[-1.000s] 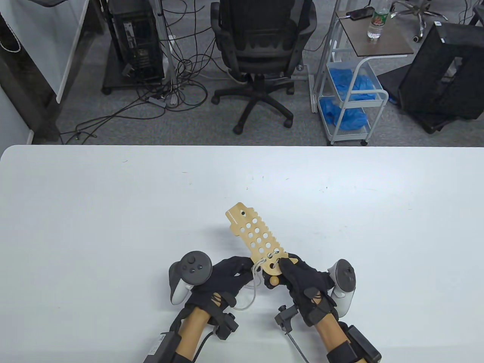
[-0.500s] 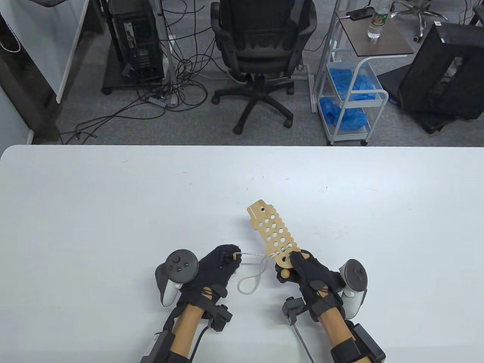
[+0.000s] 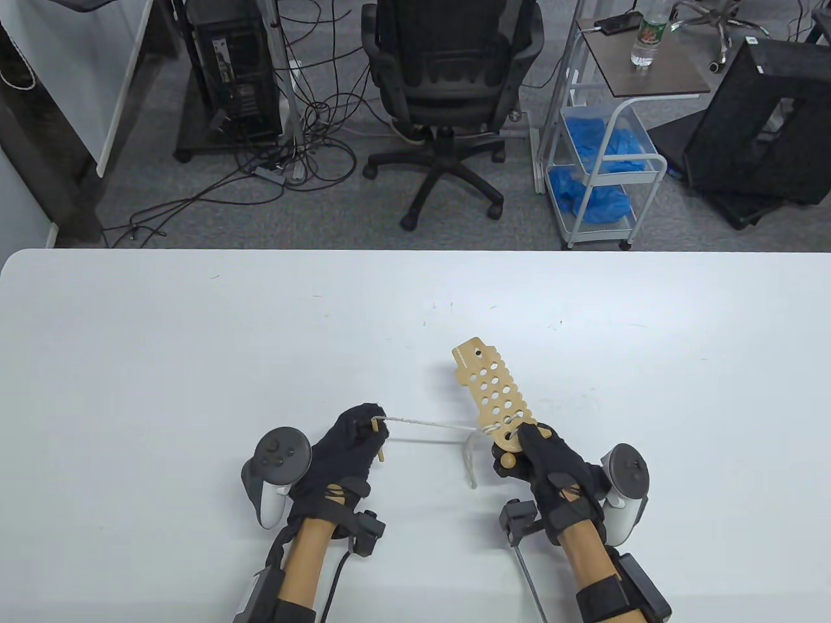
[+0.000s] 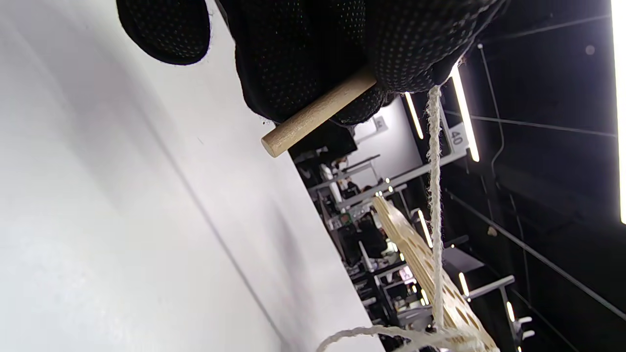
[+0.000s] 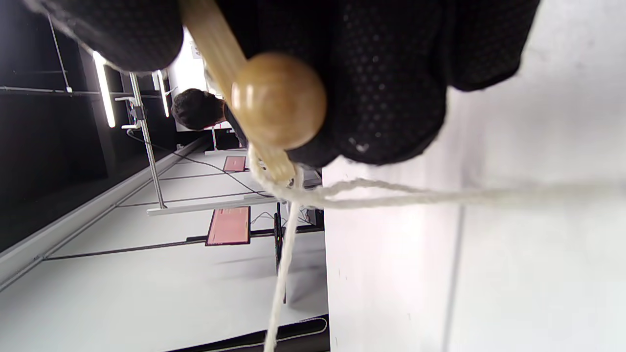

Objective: Remove rope from all holes on crocodile lacing toy

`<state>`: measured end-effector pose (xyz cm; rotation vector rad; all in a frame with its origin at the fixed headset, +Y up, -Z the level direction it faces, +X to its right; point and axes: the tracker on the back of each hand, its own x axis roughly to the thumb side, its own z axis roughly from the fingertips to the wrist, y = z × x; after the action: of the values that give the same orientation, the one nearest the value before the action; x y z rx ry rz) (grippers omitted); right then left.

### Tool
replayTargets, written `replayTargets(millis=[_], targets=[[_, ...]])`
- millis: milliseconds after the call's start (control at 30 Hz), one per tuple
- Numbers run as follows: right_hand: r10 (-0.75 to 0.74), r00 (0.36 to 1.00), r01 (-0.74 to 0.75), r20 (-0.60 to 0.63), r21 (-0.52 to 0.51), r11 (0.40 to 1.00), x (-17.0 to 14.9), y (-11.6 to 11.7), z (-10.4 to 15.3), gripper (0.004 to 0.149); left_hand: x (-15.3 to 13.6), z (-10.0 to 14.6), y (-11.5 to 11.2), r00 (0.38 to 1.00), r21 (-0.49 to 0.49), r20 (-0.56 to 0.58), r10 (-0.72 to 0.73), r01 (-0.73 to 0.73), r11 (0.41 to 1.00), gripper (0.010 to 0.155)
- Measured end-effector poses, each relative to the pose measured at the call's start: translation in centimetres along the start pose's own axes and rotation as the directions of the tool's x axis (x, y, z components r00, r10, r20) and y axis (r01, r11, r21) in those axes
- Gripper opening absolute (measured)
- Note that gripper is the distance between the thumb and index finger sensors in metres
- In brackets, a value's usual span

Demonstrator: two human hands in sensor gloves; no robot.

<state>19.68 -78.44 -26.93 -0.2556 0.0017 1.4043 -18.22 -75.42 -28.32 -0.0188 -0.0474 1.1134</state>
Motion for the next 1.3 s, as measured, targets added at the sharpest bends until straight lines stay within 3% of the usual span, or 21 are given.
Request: replayTargets(millis=[600,1300], targets=[[-0.164,0.986,0.161,-0.025,-0.102,0.982,-0.2,-2.9,-0.7,0.052,-1.2,0.0,1.7,0.998,0.08,-0.043,0.053,-0.05,0.996,0.06],[-0.374,0.927,0.364,-0.015,-0.194,0.911,-0.7,-5.3,-1.1,0.053,-2.3,0.2,3.2,0.988,0.183,-0.077,0.132,-0.116,0.976,0.053]])
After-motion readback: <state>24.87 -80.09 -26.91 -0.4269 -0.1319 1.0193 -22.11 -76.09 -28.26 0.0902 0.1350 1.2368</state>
